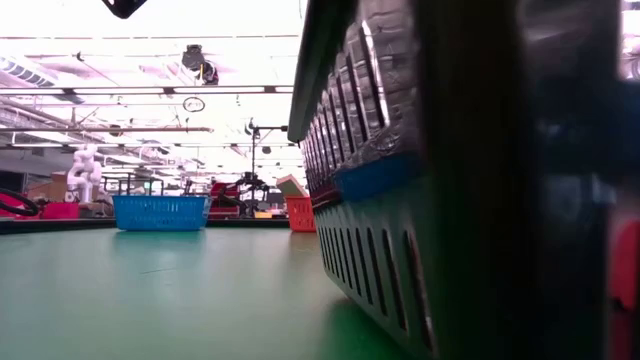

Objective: Sort & place blocks by color
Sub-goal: Put the green block into the green bin, then return to Home Position

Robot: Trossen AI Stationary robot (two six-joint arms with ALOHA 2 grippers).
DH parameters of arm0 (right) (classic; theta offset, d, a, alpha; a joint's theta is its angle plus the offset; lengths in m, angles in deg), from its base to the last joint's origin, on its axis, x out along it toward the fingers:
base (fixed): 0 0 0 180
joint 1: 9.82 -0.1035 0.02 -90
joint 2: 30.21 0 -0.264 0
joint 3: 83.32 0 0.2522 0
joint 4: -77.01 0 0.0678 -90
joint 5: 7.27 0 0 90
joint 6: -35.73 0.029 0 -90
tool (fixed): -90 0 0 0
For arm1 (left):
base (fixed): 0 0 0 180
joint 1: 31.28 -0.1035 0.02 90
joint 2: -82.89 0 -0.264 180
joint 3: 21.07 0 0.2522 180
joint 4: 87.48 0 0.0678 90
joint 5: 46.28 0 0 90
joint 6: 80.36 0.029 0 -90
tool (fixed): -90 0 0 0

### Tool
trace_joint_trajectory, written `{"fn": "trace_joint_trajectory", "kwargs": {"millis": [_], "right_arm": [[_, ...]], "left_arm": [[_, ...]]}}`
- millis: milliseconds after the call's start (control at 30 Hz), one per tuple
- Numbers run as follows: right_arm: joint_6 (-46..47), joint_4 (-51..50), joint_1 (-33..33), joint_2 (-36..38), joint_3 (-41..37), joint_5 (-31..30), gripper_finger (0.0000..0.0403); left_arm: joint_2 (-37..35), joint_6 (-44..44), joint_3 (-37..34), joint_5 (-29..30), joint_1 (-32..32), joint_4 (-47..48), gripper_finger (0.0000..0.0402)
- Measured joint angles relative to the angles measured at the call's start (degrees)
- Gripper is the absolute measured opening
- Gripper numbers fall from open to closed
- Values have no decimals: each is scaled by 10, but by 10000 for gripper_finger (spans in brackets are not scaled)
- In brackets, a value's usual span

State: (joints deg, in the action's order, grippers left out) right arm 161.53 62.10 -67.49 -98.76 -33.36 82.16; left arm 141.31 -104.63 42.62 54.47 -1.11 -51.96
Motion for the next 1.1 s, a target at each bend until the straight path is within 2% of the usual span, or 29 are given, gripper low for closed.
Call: {"fn": "trace_joint_trajectory", "kwargs": {"millis": [167, 267, 433, 767, 1100], "right_arm": [[69, -34, -2, 0, 0, 65, 122], [83, -41, -2, 0, 0, 83, 123], [85, -42, -2, 0, 0, 82, 129], [69, -95, -2, 0, 0, 82, 182], [56, -110, -2, 0, 0, 82, 211]], "left_arm": [[0, 2, 0, 0, 0, 0, 184], [0, 8, 0, 0, 0, 0, 184], [0, 16, 0, 0, 0, 0, 184], [0, 17, 0, -1, -17, 0, 184], [0, 16, 0, -1, -54, 29, 184]]}}
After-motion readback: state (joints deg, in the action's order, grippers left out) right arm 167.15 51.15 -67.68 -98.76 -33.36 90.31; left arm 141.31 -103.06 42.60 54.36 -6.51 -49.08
